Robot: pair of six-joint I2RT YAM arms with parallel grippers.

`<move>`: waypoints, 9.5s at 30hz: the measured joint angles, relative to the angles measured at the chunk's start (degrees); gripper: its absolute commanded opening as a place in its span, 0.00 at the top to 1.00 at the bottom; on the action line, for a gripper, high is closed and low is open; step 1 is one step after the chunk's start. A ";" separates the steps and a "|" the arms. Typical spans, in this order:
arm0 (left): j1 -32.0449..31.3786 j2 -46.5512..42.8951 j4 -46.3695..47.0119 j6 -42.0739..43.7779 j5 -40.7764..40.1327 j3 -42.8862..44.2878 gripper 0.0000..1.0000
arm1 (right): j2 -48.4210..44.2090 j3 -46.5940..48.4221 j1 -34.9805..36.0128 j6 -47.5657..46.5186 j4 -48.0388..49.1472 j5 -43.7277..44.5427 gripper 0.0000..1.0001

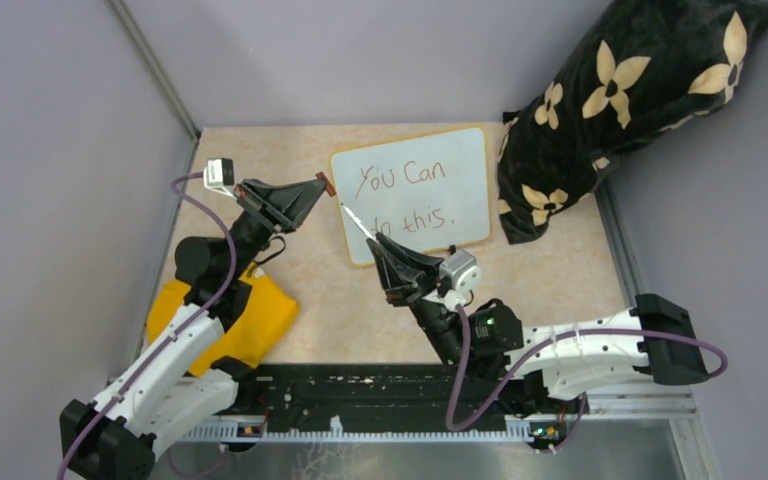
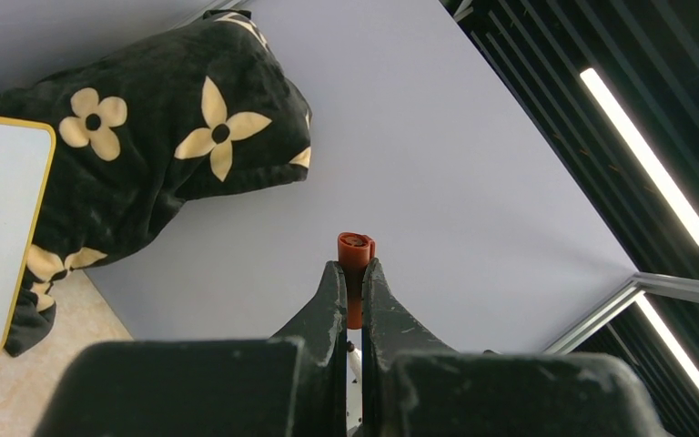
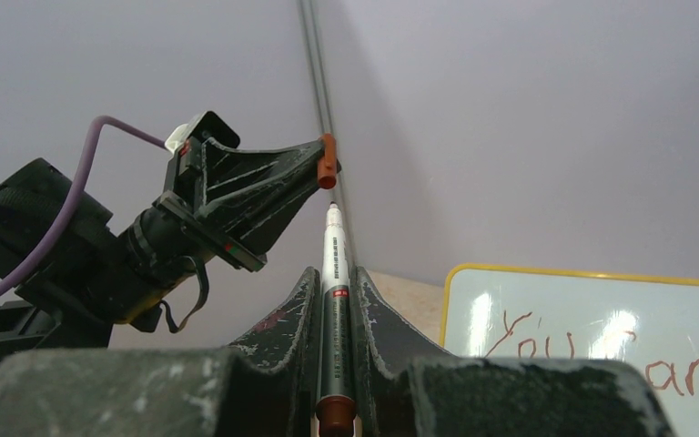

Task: Write a sentence on the whiteboard
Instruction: Close the whiteboard marker at the center of the board.

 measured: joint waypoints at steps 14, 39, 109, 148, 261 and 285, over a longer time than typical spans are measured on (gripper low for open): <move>0.00 0.11 0.46 -0.59 1.31 -0.55 1.00 | 1.16 0.50 0.00 -0.17 0.17 0.00 1.00; 0.00 0.11 0.76 -1.05 3.13 -0.63 1.00 | 1.64 0.85 0.00 -0.61 0.63 0.04 1.00; 0.09 6.56 5.62 -7.41 4.68 2.71 1.00 | 10.69 6.29 -2.47 -10.84 12.13 -0.09 1.00; -10.88 14.25 8.28 -3.41 -6.03 15.39 1.00 | 13.46 15.10 -6.78 -14.38 16.85 -7.48 1.00; -21.66 2.99 -3.76 31.15 -6.86 17.31 0.65 | -8.79 8.04 -9.22 20.41 -12.28 -23.08 1.00; -20.63 6.82 0.92 18.62 -7.23 16.17 1.00 | -6.38 7.89 -9.22 18.91 -8.31 -18.78 1.00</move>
